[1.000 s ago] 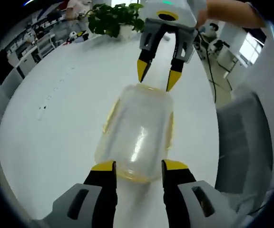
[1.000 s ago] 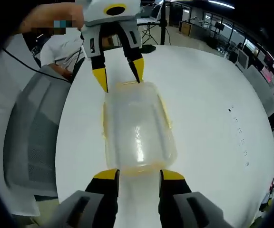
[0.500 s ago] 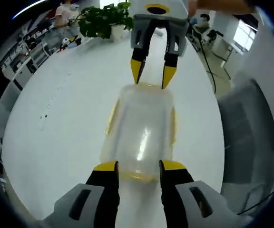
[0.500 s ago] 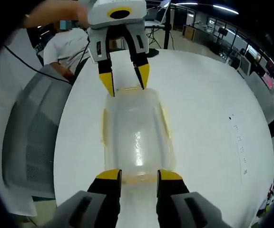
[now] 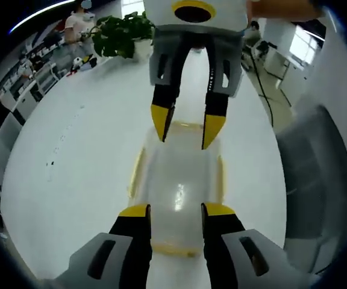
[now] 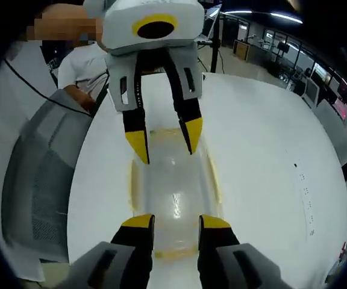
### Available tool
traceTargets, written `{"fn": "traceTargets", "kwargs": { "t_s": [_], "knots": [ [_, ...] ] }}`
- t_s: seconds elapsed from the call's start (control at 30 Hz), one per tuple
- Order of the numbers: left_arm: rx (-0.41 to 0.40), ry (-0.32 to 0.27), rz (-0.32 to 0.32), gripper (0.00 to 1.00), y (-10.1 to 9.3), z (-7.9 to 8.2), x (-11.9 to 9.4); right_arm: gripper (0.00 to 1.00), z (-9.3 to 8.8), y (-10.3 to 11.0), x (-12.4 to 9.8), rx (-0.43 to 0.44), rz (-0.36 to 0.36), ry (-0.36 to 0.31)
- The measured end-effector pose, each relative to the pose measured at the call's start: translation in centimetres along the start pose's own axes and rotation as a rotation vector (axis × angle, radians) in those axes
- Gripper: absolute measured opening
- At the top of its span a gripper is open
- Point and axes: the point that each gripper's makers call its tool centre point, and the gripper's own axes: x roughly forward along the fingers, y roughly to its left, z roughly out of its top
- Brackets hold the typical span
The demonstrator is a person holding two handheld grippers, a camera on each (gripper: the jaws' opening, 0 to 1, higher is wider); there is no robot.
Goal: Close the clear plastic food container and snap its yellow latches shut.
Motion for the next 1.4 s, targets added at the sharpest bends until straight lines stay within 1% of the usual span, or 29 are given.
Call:
{"fn": "traceTargets", "kwargs": {
  "t_s": [0.07,0.13,0.27,0.4,0.53,0.6,0.73,0.83,1.03,1.1,1.27,1.4],
  "knots": [
    [-0.003,-0.004,0.005,0.30,0.1,0.2,0.0,0.24,0.8,0.3,0.2,-0.017,0.012,-0.030],
    [-0.009,-0.008,0.004,0.30,0.1,0.3,0.1,0.26,1.0,0.3,0.4,-0.019,0.016,-0.036],
    [-0.008,-0.019,0.011,0.30,0.2,0.8,0.3,0.26,1.3,0.5,0.7,-0.014,0.027,-0.045],
    [-0.013,-0.018,-0.002,0.29,0.0,0.9,0.6,0.26,1.3,0.5,0.8,-0.017,0.027,-0.044],
    [-0.024,-0.024,-0.002,0.29,-0.3,1.0,0.8,0.26,1.5,-0.1,0.9,-0.014,0.015,-0.048],
    [-0.009,-0.022,0.005,0.28,-0.4,1.1,0.9,0.25,1.4,-0.6,1.0,-0.011,0.007,-0.041],
    [-0.025,-0.033,0.006,0.29,-0.4,1.2,0.8,0.25,2.0,-1.2,1.3,-0.006,0.002,-0.050],
    [-0.018,-0.025,0.007,0.28,-0.6,1.0,0.9,0.25,2.3,-1.5,1.3,-0.009,0.000,-0.052],
    [-0.035,-0.042,0.014,0.29,-0.8,1.3,1.0,0.25,2.3,-2.1,1.5,-0.007,-0.004,-0.055],
    [-0.045,-0.053,0.015,0.29,-0.9,1.4,1.0,0.26,2.4,-2.4,1.5,0.000,-0.006,-0.060],
    [-0.036,-0.050,0.017,0.30,-1.8,1.2,1.1,0.30,2.7,-3.0,1.5,0.010,-0.011,-0.070],
    [-0.050,-0.063,0.020,0.33,-2.1,1.2,1.1,0.32,2.7,-3.2,1.7,0.013,-0.006,-0.070]
  ]
}}
